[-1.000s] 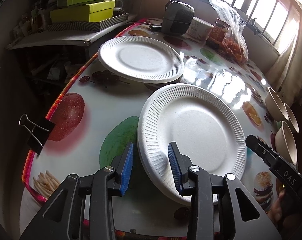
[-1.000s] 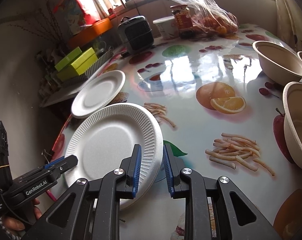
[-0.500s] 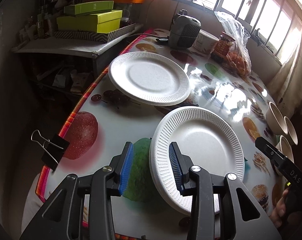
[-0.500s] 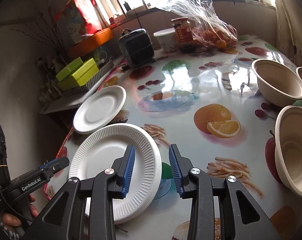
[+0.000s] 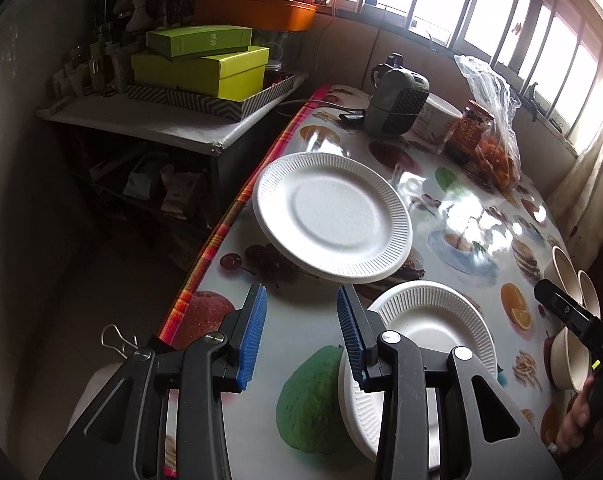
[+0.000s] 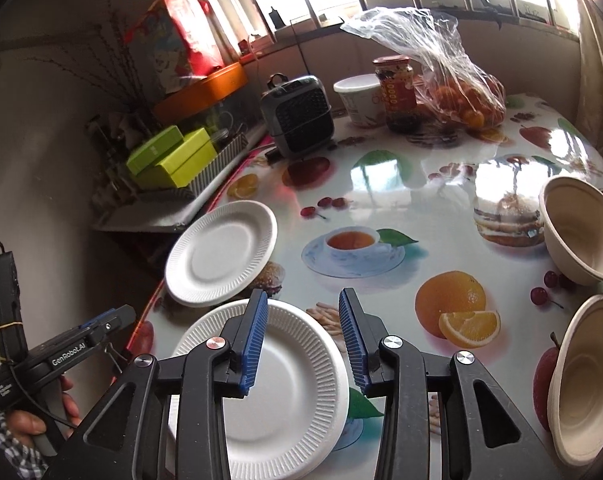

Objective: Organize plates and bowls

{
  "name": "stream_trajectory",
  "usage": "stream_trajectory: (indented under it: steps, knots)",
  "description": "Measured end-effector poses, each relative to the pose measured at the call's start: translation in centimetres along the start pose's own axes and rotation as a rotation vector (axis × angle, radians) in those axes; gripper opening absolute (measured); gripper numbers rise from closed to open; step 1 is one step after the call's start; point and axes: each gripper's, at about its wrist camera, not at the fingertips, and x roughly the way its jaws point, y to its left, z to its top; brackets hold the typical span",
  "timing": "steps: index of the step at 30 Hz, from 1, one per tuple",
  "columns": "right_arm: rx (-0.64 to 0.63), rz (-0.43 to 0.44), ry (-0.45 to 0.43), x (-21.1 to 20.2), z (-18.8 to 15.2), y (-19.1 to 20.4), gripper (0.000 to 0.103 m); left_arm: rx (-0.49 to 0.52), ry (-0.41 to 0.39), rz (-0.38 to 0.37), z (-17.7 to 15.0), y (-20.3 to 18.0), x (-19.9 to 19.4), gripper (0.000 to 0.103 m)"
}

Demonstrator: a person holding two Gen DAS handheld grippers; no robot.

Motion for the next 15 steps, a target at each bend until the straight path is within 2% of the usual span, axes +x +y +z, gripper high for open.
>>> stream_trajectory:
  steps: [5, 11, 15]
  knots:
    - [-0.035, 0.024, 0.004, 0.8, 2.1, 0.9, 0.039, -0.011, -0.015, 0.01, 1.9, 0.9, 0.3, 0.038]
    - [-0.03, 0.071, 0.051, 2.2, 4.0, 1.0, 0.04, -0.019, -0.03, 0.024, 3.7, 1.9, 0.8, 0.038]
    - [-0.058, 0.093, 0.074, 3.4, 5.1, 1.4, 0.04, -0.038, -0.015, 0.013, 4.6, 2.7, 1.8, 0.038]
